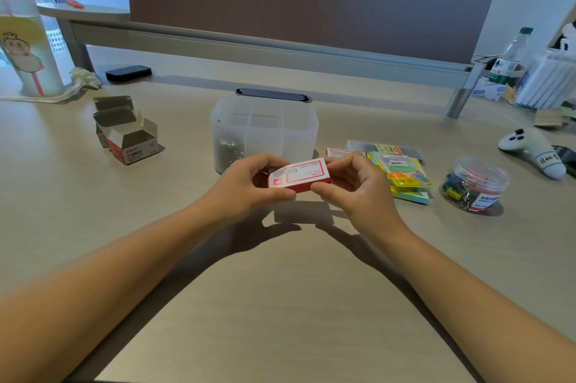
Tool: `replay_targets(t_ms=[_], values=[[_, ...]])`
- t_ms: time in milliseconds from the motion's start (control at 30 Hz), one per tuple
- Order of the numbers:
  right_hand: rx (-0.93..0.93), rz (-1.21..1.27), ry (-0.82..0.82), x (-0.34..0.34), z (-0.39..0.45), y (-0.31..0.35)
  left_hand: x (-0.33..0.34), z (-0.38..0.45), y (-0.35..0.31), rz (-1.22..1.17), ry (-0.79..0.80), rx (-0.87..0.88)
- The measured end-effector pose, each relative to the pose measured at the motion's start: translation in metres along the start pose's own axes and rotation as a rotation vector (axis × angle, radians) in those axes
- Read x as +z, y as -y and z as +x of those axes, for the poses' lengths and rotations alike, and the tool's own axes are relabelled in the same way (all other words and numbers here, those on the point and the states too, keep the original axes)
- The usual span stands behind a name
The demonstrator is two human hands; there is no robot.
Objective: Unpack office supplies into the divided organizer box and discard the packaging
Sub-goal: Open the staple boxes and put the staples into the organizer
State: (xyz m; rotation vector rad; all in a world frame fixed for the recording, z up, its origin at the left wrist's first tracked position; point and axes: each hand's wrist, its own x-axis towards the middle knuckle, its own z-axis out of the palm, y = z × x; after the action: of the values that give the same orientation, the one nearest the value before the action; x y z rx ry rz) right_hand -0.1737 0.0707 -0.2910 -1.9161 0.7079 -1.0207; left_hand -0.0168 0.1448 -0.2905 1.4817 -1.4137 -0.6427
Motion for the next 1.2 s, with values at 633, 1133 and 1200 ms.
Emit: replay_targets(t_ms=[633,1133,1200], values=[[-0.060,-0.409,0.291,0.006,0.004,-0.002,-0.012,-0.001,0.007,0.141,0.022,0.002],[-0.144,-0.487,0.342,0.014,0.016,0.006,-0.034,-0.006,0.011,0.372,0.072,0.033],[-0.151,-0.484,0.354,0.020,0.018,0.006,-0.039,-0.008,0.013,0.411,0.062,0.032]])
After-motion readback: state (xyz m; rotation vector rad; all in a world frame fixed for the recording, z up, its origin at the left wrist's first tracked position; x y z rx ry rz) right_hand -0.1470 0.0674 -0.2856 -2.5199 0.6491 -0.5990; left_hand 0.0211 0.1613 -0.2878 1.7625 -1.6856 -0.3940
